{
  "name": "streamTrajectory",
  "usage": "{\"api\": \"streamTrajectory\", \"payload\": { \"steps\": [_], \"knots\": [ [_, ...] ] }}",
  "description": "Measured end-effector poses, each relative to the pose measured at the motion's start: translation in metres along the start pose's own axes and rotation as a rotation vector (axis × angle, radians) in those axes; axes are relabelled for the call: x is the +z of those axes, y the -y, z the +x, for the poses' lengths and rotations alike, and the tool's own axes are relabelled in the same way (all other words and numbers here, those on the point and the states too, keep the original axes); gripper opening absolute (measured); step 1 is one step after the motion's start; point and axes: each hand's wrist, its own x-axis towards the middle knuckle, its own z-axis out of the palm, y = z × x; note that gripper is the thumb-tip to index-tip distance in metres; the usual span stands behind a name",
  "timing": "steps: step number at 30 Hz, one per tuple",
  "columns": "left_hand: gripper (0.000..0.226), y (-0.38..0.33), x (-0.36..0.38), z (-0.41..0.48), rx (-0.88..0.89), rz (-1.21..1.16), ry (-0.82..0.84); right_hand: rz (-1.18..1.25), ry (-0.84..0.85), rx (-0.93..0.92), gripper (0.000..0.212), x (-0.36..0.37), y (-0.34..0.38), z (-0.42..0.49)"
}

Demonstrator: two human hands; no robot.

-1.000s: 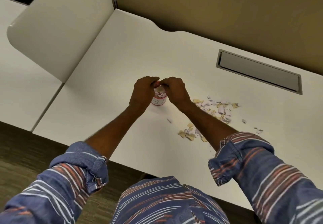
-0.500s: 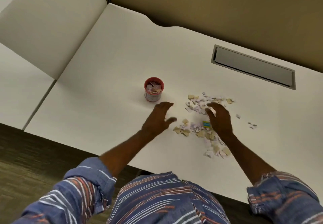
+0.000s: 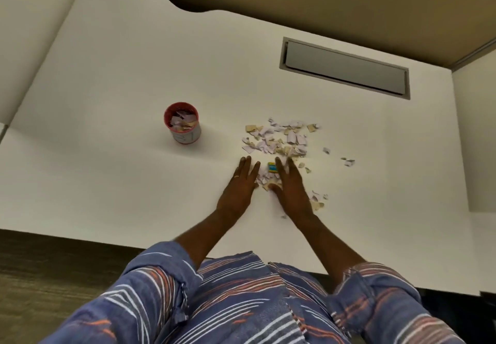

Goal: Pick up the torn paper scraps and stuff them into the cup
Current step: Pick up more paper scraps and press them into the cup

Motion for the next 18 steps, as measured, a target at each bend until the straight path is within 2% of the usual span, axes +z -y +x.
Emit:
{"api": "streamTrajectory", "payload": {
  "steps": [5,7,9,10,13,18],
  "knots": [
    [0.069,-0.006,0.001,0.009,0.095,-0.063,-0.038,-0.116,0.016,-0.099,0.061,0.002,0.002,0.003],
    [0.058,-0.008,0.001,0.009,0.095,-0.114,-0.028,-0.151,0.052,-0.163,0.078,-0.001,-0.003,-0.001],
    [0.05,-0.01,0.002,0.009,0.056,-0.185,-0.023,-0.228,0.145,-0.208,0.112,-0.007,-0.01,-0.002],
    [0.048,-0.011,0.002,0.009,0.043,-0.198,-0.025,-0.231,0.169,-0.216,0.113,-0.009,-0.012,-0.001],
    [0.041,-0.018,0.002,0.011,0.015,-0.236,-0.051,-0.219,0.083,-0.256,0.07,-0.011,-0.014,0.005],
    [0.035,-0.03,-0.003,0.013,-0.136,-0.342,-0.173,-0.234,0.007,-0.315,0.039,-0.017,-0.019,0.01]
  ]
}}
